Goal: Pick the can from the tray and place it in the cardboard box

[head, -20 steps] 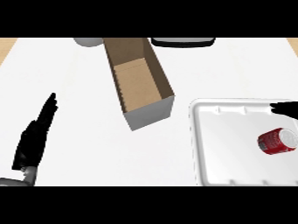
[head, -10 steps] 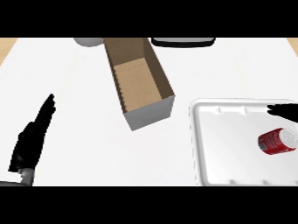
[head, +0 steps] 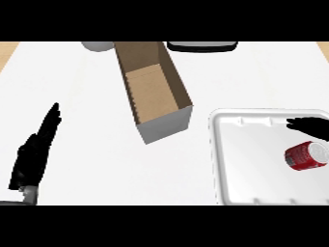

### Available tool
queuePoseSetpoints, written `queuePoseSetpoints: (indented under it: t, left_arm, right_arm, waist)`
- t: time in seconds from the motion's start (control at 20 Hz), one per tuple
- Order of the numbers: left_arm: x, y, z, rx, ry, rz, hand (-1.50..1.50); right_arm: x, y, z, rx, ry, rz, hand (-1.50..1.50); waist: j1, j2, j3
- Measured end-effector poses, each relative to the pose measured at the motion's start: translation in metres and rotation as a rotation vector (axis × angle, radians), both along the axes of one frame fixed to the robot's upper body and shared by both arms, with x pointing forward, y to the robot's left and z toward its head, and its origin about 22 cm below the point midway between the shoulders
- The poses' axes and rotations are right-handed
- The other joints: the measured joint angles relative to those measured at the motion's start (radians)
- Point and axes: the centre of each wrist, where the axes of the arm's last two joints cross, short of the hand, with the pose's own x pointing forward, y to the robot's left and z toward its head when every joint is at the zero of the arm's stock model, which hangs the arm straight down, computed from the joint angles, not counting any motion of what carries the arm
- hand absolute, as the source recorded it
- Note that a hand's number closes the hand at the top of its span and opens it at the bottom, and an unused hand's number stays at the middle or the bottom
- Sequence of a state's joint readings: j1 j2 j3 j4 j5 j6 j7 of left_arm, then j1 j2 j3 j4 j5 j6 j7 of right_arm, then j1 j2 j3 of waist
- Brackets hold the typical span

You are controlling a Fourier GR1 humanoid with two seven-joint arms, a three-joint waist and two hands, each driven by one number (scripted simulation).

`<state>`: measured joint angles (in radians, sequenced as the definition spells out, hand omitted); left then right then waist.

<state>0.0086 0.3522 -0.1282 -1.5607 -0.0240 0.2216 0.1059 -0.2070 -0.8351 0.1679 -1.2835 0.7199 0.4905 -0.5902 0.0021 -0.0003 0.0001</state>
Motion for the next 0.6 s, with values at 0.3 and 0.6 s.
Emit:
queuePoseSetpoints:
  t: [0.3,0.6]
  left_arm:
    - [0.001,-0.002,0.001,0.0,0.001,0.002,0.0]
    - [-0.001,0.002,-0.004,0.001,-0.002,0.0,0.0]
  right_arm:
    - [0.002,-0.003,-0.005,0.004,-0.01,-0.01,-1.5]
    - [0.004,0.004,-0.019,0.008,-0.003,-0.015,-1.5]
  waist:
    - [0.001,0.0,0.0]
    - [0.001,0.0,0.0]
